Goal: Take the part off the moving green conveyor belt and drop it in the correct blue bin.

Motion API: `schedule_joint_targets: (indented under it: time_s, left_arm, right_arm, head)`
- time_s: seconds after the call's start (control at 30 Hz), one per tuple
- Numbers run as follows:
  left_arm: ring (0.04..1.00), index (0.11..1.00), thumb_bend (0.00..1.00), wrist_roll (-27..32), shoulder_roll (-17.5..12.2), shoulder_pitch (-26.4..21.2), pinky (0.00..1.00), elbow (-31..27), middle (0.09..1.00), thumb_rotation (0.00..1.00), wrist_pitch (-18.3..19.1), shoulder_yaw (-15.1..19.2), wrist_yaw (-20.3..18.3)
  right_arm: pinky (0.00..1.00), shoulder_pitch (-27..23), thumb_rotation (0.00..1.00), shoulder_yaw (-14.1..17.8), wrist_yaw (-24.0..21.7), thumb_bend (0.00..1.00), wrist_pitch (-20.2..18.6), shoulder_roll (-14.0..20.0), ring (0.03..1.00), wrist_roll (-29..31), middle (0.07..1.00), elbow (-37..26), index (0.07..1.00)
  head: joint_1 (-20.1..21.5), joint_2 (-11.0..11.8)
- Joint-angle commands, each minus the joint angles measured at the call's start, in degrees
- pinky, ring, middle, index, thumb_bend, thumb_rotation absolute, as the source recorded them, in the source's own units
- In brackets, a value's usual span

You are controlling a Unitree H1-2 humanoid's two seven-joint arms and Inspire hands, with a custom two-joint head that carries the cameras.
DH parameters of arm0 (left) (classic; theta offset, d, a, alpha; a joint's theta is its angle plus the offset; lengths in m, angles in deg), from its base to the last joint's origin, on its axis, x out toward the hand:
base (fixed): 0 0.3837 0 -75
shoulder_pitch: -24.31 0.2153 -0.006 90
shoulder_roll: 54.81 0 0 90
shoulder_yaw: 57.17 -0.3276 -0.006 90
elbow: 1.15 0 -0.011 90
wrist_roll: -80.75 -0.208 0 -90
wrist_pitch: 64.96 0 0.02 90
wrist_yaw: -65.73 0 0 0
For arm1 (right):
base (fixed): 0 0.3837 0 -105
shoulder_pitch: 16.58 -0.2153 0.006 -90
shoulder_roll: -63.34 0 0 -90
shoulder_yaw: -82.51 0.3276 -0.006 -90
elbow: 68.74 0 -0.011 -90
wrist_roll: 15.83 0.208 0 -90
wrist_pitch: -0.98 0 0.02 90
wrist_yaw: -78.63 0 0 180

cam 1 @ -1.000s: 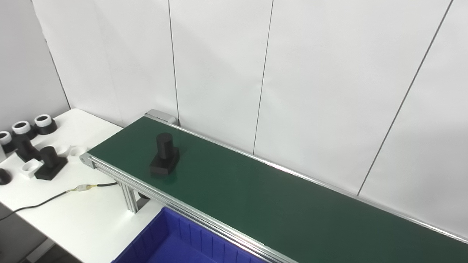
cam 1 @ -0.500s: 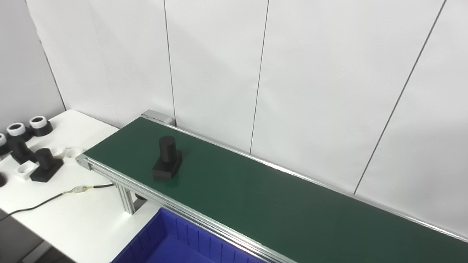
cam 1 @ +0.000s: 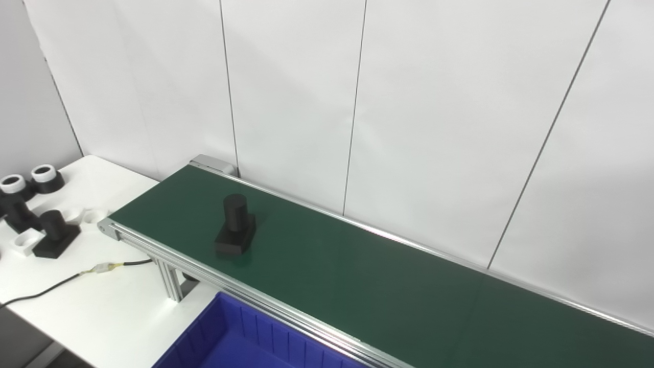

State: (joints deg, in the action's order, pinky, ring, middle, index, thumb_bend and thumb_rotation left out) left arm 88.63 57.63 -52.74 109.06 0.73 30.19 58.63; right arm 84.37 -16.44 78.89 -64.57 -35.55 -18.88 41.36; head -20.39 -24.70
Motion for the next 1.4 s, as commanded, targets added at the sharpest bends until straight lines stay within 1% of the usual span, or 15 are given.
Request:
schedule_joint_targets:
  time_s: [0.0,0.13,0.43,0.7,0.77,0.87,1.07,1.17,1.23,1.37]
  left_arm:
    - [0.614,0.724,0.74,0.2,-0.1,-0.2,0.58,-2.0,0.672,0.00,-2.0,-0.2,-0.6]
    - [0.617,0.725,0.72,0.1,-0.1,-0.1,0.58,-2.3,0.673,0.00,-1.9,-0.2,-0.5]
    - [0.616,0.718,0.73,0.3,-0.3,-0.1,0.58,-2.2,0.670,0.00,-2.2,-0.1,-0.7]
    - [0.604,0.714,0.72,0.2,-0.4,0.3,0.57,-2.4,0.666,0.00,-2.1,0.0,-0.4]
    - [0.612,0.719,0.71,-0.1,-0.5,0.3,0.57,-2.6,0.669,0.00,-2.1,-0.1,-0.3]
    - [0.617,0.723,0.70,-0.1,-0.7,0.3,0.58,-2.7,0.672,0.00,-2.2,-0.1,-0.5]
    - [0.618,0.732,0.67,0.1,-1.0,0.1,0.58,-2.7,0.680,0.00,-2.2,0.1,-0.7]
    - [0.625,0.733,0.65,0.4,-1.1,-0.1,0.58,-2.7,0.683,0.00,-2.1,0.1,-0.9]
    - [0.625,0.730,0.64,0.8,-1.2,-0.2,0.58,-2.7,0.683,0.00,-1.8,0.2,-1.1]
    - [0.612,0.730,0.65,0.7,-1.2,-0.3,0.57,-2.7,0.675,0.00,-1.5,-0.1,-1.2]
  right_arm:
    - [0.59,-0.6,0.00,-0.2,0.4,0.55,2.5,-0.3,0.702,0.0,0.791,-1.5,0.832]
    - [0.58,-0.7,0.00,-0.4,0.8,0.55,2.5,-0.2,0.698,-0.3,0.788,-1.5,0.832]
    - [0.58,-0.5,0.00,-0.6,1.2,0.56,2.5,-0.3,0.692,-0.2,0.782,-1.7,0.827]
    - [0.57,-0.4,0.00,-1.3,2.5,0.58,2.5,-0.2,0.684,-0.8,0.769,-1.6,0.818]
    - [0.55,-0.5,0.00,-1.4,2.5,0.60,2.5,-0.2,0.667,-0.6,0.756,-1.5,0.810]
    - [0.55,-0.5,0.00,-1.5,2.6,0.61,2.5,-0.3,0.662,-0.4,0.753,-1.5,0.806]
    - [0.54,-0.8,0.00,-1.8,3.2,0.64,2.5,-0.3,0.656,-1.0,0.751,-1.2,0.800]
    - [0.55,-0.9,0.00,-2.0,3.2,0.64,2.5,-0.4,0.660,-1.0,0.753,-1.4,0.804]
    - [0.55,-1.0,0.00,-2.1,3.2,0.64,2.5,-0.6,0.665,-0.8,0.756,-1.3,0.806]
    - [0.58,-1.0,0.00,-2.1,2.9,0.65,2.5,-0.7,0.679,-0.8,0.763,-1.4,0.808]
  head:
    - [0.2,-0.1]
    - [0.7,-0.4]
    - [1.9,-0.8]
    - [4.0,-1.2]
    - [4.4,-1.5]
    - [5.1,-1.5]
    - [5.6,-2.5]
    - [6.3,-2.8]
    - [7.6,-2.8]
    - [7.6,-2.9]
